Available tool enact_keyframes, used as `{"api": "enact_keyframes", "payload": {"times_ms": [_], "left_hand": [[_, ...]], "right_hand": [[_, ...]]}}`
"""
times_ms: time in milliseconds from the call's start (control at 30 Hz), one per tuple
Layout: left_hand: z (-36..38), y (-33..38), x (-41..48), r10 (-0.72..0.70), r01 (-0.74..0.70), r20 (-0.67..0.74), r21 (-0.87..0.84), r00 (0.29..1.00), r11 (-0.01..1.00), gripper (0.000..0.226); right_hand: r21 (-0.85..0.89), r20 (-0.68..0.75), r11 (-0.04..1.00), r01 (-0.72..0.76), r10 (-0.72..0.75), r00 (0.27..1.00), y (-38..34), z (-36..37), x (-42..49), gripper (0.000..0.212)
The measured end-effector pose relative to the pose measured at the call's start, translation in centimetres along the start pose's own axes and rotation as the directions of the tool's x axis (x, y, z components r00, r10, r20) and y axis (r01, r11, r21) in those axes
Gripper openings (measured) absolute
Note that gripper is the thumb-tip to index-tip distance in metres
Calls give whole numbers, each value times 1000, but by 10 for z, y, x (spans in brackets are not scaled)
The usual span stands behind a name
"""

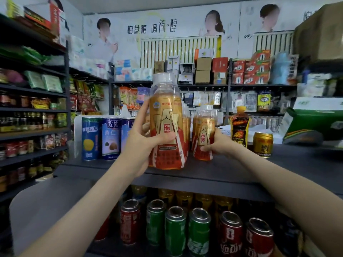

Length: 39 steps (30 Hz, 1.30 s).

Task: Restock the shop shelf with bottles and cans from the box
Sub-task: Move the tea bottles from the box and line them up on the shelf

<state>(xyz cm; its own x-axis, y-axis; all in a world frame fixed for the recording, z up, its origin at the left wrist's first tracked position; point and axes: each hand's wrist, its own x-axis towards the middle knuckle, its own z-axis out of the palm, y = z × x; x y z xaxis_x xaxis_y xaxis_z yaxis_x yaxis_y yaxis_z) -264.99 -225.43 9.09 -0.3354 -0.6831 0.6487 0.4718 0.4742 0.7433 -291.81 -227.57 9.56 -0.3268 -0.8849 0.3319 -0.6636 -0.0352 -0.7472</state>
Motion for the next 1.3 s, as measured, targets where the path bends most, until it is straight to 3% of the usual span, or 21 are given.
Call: {"api": "enact_keyframes", "payload": {"times_ms": [133,200,267,367,400,467,567,667,733,800,900,967,1067,1167,1300], "left_hand": [[11,-6,2,18,-18,22,7,1000,1000,103],[15,-8,2,20,-20,43,3,999,1000,97],[15,-10,4,17,-18,60,15,998,1000,97],[20,-13,8,29,-31,51,42,998,999,100],[23,-15,10,39,-41,54,48,998,998,100],[34,-19,15,65,-68,67,51,996,996,99],[49,-26,19,97,-105,133,52,986,993,96],[58,-29,20,78,-126,215,218,974,968,99],[63,-23,22,48,-173,291,422,955,890,95],[63,-16,23,92,-276,303,647,948,711,79],[46,-19,21,346,-261,124,885,930,384,57],[32,-33,18,363,-152,54,957,930,248,60],[27,-55,10,200,-37,11,991,980,131,84],[29,-64,9,174,-12,-3,996,985,87,98],[33,-66,11,194,-13,6,999,981,37,101]], "right_hand": [[-160,10,986,-38,40,999,-1,0,7,72],[-270,2,960,-77,80,997,-5,-1,7,85],[-309,-70,951,-16,-6,998,-15,-7,0,96],[-103,-211,957,273,-289,934,-41,-21,-32,73],[74,-172,937,341,-325,930,-51,-26,-48,66],[365,47,868,337,-379,924,-61,-32,-76,63],[327,226,896,300,-382,896,-64,-32,-92,66],[375,175,888,266,-350,920,-60,-34,-94,57],[398,145,885,241,-320,936,-54,-39,-92,53],[388,116,896,218,-282,952,-46,-40,-89,50],[316,78,935,163,-197,977,-35,-38,-81,44],[290,32,951,108,-122,992,-28,-33,-74,42],[324,-22,945,35,-29,999,-21,-26,-62,44],[258,-23,965,51,-47,999,-17,-20,-52,58],[131,-20,989,71,-69,997,-11,-6,-51,111]]}}
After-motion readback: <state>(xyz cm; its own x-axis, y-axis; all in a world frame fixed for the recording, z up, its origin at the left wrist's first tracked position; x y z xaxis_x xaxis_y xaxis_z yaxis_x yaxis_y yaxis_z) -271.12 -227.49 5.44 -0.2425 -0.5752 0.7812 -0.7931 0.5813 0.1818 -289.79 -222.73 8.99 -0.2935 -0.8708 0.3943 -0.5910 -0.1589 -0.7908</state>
